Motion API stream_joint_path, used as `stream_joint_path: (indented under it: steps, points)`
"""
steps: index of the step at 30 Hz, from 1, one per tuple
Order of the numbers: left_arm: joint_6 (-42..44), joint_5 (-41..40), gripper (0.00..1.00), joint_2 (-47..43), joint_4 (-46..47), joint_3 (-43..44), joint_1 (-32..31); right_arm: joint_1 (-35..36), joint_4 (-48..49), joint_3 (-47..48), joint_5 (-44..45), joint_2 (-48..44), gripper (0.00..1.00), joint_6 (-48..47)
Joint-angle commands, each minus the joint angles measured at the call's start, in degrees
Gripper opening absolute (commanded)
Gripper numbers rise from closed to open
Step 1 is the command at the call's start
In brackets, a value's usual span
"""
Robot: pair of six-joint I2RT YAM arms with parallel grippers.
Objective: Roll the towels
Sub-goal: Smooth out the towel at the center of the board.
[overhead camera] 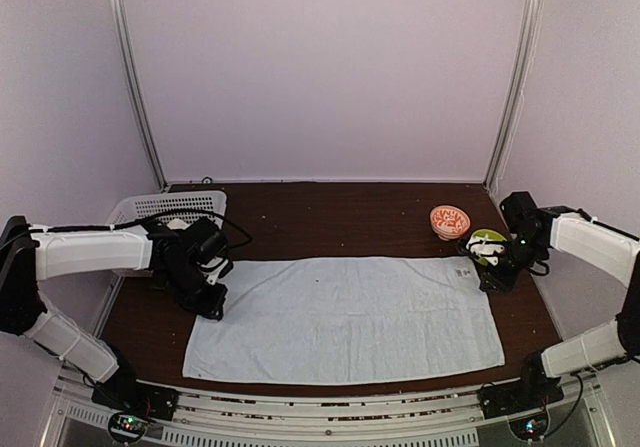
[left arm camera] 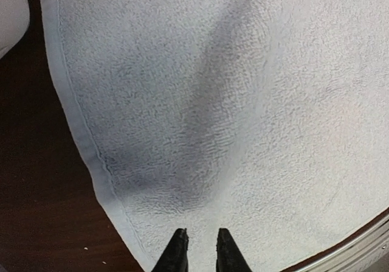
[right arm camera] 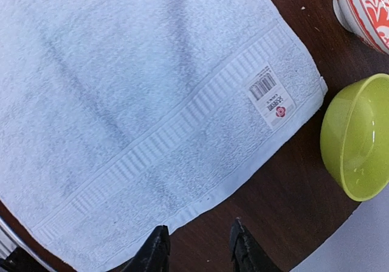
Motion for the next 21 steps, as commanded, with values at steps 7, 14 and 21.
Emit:
stream_joint_path:
  steps: [7, 14, 21]
  points:
    - [-3.71, 4.58, 0.04, 0.18, -0.27, -6.20, -0.81, 3.31, -13.86, -8.43, -4.13, -6.06, 0.31, -15.46]
    - [-5.85, 6.38, 0.04, 4.38, 1.52, -9.49, -3.25, 4.82, -9.07, -14.56, 1.72, -3.53, 0.31, -20.38]
    - [-11.22, 8.37, 0.04, 4.76, 1.69, -14.81, -8.71, 5.49, -7.41, -18.29, 7.56, 0.47, 0.30, -24.01]
